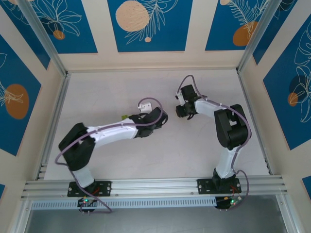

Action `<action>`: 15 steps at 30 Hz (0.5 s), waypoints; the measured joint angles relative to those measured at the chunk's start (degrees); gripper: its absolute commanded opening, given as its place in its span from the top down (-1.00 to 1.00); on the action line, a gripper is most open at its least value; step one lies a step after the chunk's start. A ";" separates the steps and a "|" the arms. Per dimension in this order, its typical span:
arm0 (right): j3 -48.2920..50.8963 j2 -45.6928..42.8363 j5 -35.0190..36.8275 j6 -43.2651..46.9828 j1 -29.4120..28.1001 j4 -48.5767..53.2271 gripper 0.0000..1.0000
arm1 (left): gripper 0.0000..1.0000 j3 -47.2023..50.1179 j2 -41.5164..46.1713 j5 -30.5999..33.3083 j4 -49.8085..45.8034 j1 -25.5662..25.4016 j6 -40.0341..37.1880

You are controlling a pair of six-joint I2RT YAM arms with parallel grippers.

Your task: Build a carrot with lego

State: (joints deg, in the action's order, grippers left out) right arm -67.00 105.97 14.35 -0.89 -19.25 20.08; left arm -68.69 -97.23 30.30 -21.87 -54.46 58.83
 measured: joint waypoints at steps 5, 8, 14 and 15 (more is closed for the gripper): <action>6.23 -11.21 0.83 -9.29 -4.09 -0.33 0.43 | -0.18 0.11 11.85 3.21 -1.60 0.00 -9.66; 11.06 -14.88 3.43 -14.51 -8.24 -3.30 0.39 | -0.39 3.10 20.70 6.05 -1.20 0.00 -16.46; 20.74 -14.73 8.44 -21.18 -14.43 -9.03 0.30 | -0.43 16.85 39.04 11.52 2.56 0.17 -29.49; 21.73 -14.53 9.62 -22.03 -15.32 -9.81 0.30 | -0.43 19.37 41.46 12.33 3.13 0.35 -30.97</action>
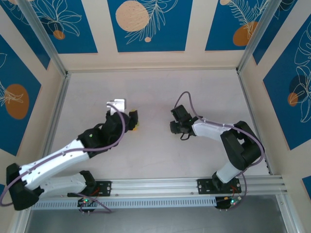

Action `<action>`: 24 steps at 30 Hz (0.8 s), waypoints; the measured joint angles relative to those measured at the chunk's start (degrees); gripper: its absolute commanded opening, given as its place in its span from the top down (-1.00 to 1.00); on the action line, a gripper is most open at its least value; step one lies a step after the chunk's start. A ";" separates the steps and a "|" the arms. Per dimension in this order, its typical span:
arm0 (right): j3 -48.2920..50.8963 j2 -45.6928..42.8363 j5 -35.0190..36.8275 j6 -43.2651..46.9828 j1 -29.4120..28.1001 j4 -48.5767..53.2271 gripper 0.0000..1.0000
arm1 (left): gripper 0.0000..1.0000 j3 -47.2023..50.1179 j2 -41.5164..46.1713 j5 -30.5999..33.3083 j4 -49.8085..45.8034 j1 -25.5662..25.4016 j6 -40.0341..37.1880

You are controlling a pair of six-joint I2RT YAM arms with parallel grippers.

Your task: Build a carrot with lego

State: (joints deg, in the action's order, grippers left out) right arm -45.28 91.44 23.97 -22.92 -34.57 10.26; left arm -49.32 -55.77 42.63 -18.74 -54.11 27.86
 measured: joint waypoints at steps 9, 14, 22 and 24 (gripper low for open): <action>5.99 0.50 7.91 -3.74 -5.81 -9.62 -0.03 | -0.51 11.69 11.82 3.13 0.79 1.79 -4.68; 11.56 0.07 13.44 -4.28 -8.74 -19.58 -0.01 | -0.60 12.94 13.22 3.54 2.78 3.19 -7.37; 22.64 3.87 26.32 -5.57 -15.37 -44.30 0.17 | -0.61 15.10 13.73 1.70 6.19 7.89 -8.94; 23.37 5.60 27.98 -5.57 -15.96 -48.28 0.32 | -0.61 15.58 13.73 0.24 6.82 9.79 -8.94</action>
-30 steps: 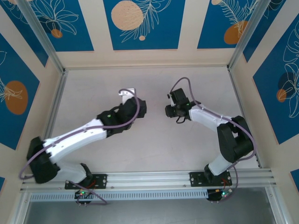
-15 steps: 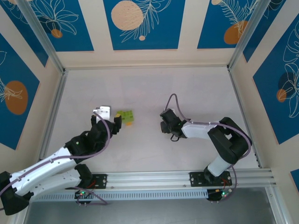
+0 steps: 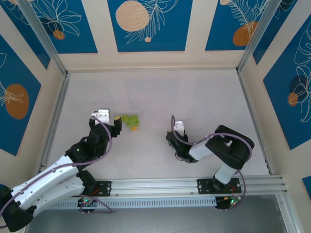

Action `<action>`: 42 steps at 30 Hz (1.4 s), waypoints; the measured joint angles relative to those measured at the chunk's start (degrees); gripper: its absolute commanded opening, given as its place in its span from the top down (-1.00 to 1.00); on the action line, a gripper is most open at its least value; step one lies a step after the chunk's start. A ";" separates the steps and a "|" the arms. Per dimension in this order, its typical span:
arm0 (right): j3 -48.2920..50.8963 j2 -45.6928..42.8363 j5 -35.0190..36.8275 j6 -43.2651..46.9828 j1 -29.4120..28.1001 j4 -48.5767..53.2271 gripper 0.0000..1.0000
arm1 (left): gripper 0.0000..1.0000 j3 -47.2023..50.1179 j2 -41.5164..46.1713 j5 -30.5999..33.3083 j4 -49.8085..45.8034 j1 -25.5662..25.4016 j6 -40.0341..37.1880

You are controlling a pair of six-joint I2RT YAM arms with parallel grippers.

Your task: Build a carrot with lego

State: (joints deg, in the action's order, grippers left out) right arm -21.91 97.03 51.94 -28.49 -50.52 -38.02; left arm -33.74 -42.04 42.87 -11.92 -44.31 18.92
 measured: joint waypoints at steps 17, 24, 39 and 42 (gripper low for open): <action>0.76 -4.37 -5.18 2.05 0.31 3.23 0.82 | -0.99 9.14 -1.79 -22.05 12.85 7.58 -18.95; -0.83 -10.29 -11.47 4.66 1.14 11.47 0.80 | -0.99 9.81 -8.04 -28.24 18.71 8.28 -26.51; -2.21 -15.54 -19.23 7.78 4.85 17.16 0.80 | -0.98 6.12 -23.93 -36.61 23.98 15.37 -32.00; -2.34 -15.54 -20.24 7.82 4.85 17.86 0.80 | -0.99 4.72 -25.79 -38.23 25.07 16.85 -32.17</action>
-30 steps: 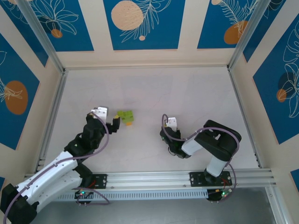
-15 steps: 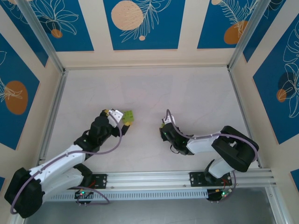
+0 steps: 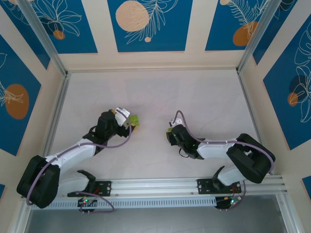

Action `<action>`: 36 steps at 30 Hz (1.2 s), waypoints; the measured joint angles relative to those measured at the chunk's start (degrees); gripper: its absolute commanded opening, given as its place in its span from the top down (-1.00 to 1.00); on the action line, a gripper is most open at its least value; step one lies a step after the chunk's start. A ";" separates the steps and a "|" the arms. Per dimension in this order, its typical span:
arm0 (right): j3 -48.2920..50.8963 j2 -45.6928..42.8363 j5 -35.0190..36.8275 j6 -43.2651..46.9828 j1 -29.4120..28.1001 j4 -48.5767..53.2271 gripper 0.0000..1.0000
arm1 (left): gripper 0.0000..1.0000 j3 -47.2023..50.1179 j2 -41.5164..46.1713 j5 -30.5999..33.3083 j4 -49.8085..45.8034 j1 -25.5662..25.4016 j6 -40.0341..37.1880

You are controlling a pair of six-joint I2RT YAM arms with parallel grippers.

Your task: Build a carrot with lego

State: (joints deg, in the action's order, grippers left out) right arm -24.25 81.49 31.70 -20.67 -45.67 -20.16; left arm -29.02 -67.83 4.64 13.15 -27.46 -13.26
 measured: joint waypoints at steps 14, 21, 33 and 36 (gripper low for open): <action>-1.79 2.34 -3.06 0.59 0.57 0.31 0.80 | -0.91 -4.55 -7.41 -7.43 1.05 2.25 -0.74; -2.12 2.49 -3.74 0.83 0.81 0.39 0.80 | -0.83 -6.91 -9.27 -10.54 0.61 2.64 -0.87; -2.43 2.49 -4.22 1.20 1.20 0.55 0.80 | -0.78 -7.48 -9.20 -13.68 -4.90 2.71 -0.87; -2.43 2.49 -4.57 1.25 1.42 0.55 0.80 | -0.66 -8.85 -9.60 -14.14 -6.75 2.71 -1.16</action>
State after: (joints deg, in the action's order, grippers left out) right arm -26.68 83.99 27.14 -19.42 -44.25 -19.62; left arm -37.87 -77.43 -9.50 6.39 -24.75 -14.41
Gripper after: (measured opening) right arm 0.312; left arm 0.864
